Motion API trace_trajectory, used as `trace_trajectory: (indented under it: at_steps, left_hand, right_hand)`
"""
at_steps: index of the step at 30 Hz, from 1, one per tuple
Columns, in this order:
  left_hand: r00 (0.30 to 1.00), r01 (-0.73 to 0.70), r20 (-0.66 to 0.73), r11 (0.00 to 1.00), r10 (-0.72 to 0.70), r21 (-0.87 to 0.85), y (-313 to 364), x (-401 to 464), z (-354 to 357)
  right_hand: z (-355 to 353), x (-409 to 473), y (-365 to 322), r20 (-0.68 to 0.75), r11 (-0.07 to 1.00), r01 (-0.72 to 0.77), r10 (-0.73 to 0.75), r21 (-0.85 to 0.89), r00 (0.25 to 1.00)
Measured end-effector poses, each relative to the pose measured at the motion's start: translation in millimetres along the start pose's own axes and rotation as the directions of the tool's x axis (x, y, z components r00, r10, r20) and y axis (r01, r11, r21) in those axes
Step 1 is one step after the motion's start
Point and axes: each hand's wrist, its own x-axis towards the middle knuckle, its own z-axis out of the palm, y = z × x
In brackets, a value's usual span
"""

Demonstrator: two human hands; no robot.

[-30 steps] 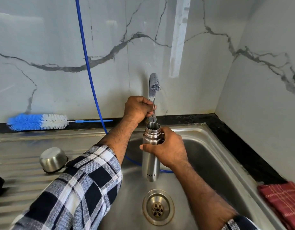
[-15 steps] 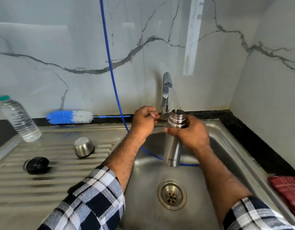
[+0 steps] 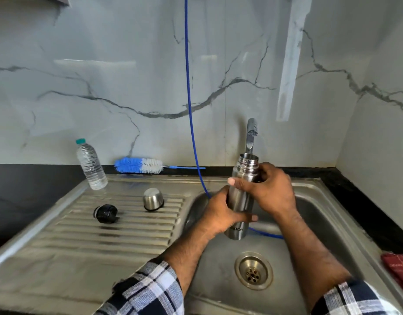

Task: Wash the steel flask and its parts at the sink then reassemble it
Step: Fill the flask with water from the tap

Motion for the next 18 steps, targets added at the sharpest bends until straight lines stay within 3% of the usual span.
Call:
trace_trajectory:
  at_steps: [5,9,18]
  left_hand:
    - [0.994,-0.015,-0.107,1.000,0.017,0.023,5,-11,-13]
    - [0.972,-0.005,-0.234,1.000,0.008,0.014,11,-20,-41]
    - [0.892,-0.021,-0.450,0.994,-0.031,-0.109,33,-50,-190]
  right_hand:
    - [8,-3,-10,0.049,0.993,0.071,-0.076,0.094,0.996]
    - [20,-3,-20,0.062,0.952,0.024,-0.045,0.305,0.997]
    - [100,7,-57,0.097,0.897,-0.021,-0.024,0.441,0.995]
